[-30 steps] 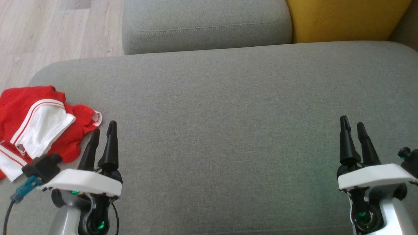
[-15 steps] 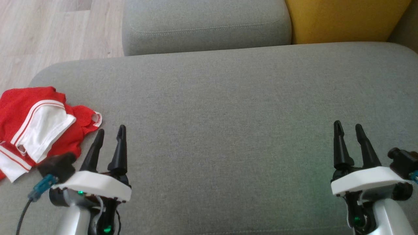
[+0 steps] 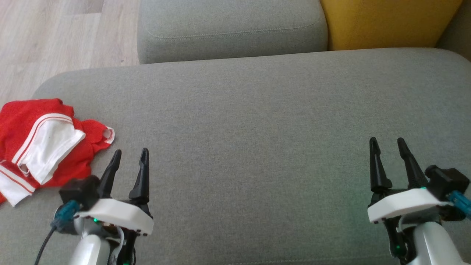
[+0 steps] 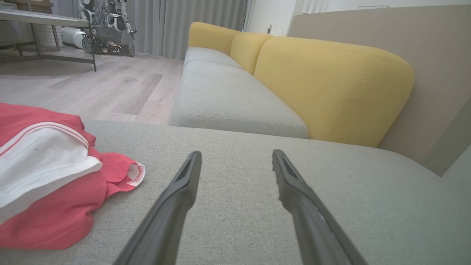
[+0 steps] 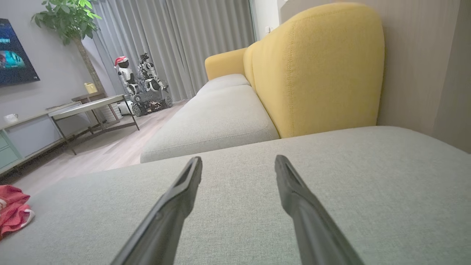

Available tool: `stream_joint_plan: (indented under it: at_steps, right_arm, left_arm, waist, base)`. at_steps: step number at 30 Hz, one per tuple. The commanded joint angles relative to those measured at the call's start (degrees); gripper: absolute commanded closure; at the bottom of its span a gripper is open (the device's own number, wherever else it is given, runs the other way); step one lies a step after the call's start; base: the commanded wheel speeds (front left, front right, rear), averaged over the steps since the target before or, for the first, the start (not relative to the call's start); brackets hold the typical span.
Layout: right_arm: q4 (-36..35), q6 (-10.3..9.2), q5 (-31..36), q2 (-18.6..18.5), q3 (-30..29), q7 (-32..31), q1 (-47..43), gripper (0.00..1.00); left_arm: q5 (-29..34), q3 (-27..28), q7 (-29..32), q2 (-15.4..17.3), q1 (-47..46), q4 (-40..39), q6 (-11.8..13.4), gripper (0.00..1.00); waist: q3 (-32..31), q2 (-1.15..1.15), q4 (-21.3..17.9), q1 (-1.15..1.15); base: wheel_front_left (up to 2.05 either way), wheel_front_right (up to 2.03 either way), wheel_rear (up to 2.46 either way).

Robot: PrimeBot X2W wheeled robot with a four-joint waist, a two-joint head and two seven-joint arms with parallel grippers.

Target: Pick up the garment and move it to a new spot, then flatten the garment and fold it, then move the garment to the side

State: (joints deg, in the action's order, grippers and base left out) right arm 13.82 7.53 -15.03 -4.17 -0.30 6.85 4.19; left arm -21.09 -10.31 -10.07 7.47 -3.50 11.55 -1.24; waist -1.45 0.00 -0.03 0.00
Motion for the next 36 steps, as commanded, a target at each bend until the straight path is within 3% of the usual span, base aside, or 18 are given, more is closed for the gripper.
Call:
stream_joint_plan:
  at_steps: [1, 25, 36]
  right_arm:
    - [-1.5, -0.03, 2.5, -0.1, 1.1, 1.0, 3.3, 0.0]
    - [0.4, -0.04, 13.6, 1.1, 1.9, 3.1, 3.9, 0.0]
    - [1.1, -0.04, 10.7, 1.2, 1.5, 2.4, 3.7, 0.0]
  left_arm:
    - [2.1, 1.4, -0.9, 1.6, -1.6, -1.2, 0.3, 0.0]
    - [13.0, 1.1, -4.9, 1.6, -2.2, 4.2, 1.2, 0.0]
    - [11.5, 1.7, -4.9, 1.1, -2.2, 5.1, 1.4, 0.0]
  waist:
    - [0.0, 0.0, 0.0, 0.0]
    - [0.0, 0.0, -0.2, 0.0]
    - [0.1, 0.0, 0.1, 0.0]
  base:
    - [0.0, 0.0, 0.0]
    - [0.0, 0.0, 0.0]
    - [0.0, 0.0, 0.0]
